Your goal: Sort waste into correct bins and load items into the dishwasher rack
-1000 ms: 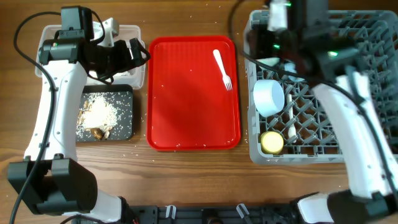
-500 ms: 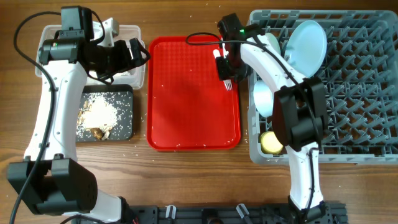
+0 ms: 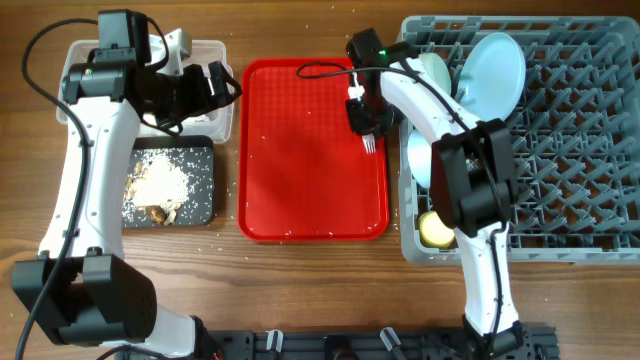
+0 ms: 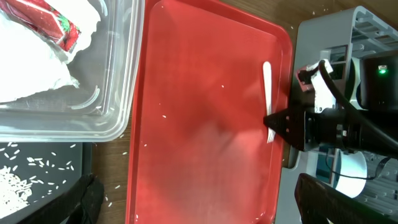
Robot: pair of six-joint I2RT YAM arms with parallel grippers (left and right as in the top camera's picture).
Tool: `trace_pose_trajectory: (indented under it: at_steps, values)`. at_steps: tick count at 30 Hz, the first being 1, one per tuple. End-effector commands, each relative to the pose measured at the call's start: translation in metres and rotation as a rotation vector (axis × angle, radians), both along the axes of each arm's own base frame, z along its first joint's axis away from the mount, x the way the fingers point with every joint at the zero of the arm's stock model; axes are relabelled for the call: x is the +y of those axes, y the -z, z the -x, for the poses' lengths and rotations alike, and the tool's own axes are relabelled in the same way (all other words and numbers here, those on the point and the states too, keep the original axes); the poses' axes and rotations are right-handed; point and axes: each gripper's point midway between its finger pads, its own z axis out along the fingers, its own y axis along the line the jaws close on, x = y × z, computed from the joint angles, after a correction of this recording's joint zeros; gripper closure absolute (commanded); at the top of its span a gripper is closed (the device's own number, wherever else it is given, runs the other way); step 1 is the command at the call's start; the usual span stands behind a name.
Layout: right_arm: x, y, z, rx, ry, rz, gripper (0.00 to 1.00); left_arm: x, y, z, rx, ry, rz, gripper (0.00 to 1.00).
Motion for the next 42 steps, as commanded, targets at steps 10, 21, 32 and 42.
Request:
trace_pose_trajectory:
  at_steps: [10, 21, 32, 42]
  values:
    - [-0.037, -0.245, 0.054, -0.285, -0.012, -0.127, 0.96, 0.0, -0.01, -0.002, -0.03, 0.001, -0.001, 0.0]
    - [-0.175, -0.162, 0.133, 0.032, 0.354, 0.142, 0.96, 0.0, -0.01, -0.002, -0.029, 0.001, -0.001, 0.0]
    - [-0.136, -0.379, 0.154, -0.667, 0.24, -0.244, 0.0, 0.0, -0.01, -0.002, -0.03, 0.001, -0.001, 0.0]
    - [-0.159, -0.452, 0.265, -1.024, 0.35, -0.296, 0.0, 0.0, -0.01, -0.002, -0.03, 0.001, -0.001, 0.0]
